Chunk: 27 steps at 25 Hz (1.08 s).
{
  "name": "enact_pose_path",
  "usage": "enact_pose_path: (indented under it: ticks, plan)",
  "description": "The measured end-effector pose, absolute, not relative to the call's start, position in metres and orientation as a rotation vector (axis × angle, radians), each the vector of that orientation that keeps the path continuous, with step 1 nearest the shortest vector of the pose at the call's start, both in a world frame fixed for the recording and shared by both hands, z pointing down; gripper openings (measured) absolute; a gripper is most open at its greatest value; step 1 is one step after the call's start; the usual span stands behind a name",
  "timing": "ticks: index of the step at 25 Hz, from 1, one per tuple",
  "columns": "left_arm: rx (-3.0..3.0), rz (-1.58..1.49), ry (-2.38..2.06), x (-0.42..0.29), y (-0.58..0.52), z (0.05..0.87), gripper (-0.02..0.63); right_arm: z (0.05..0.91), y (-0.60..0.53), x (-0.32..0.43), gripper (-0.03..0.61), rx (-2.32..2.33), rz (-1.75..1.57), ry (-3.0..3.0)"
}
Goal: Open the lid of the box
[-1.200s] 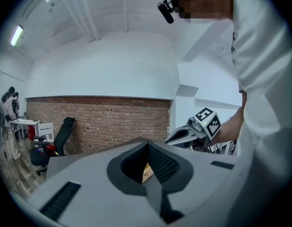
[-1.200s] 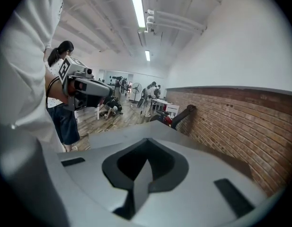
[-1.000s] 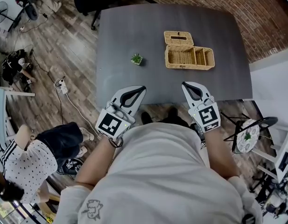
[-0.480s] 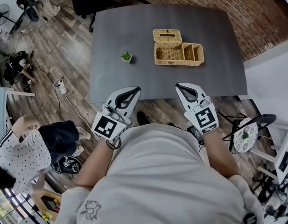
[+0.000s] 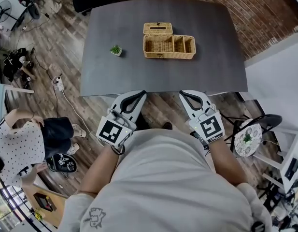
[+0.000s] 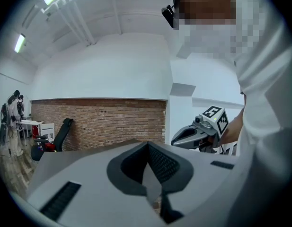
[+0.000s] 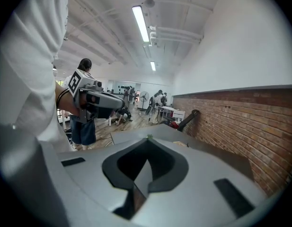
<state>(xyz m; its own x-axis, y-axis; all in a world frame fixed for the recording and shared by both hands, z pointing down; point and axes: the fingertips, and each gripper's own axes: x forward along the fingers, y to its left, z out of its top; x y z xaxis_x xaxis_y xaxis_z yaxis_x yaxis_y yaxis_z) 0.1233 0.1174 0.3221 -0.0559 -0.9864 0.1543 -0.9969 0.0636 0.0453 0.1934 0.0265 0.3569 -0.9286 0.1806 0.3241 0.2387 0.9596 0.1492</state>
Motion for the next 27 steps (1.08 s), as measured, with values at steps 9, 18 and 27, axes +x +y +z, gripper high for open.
enact_pose_path:
  ticks: [9, 18, 27]
  plan:
    - [2.017, 0.106, -2.202, 0.185, 0.103, 0.334, 0.011, 0.363, 0.021, 0.252, 0.005, -0.39, -0.257, -2.787]
    - [1.987, 0.127, -2.23, 0.206, 0.106, 0.329, 0.011, 0.358, 0.023, 0.269, 0.005, -0.448, -0.248, -2.799]
    - [1.966, 0.123, -2.254, 0.21, 0.105, 0.325, 0.011, 0.352, 0.025, 0.275, 0.005, -0.473, -0.254, -2.814]
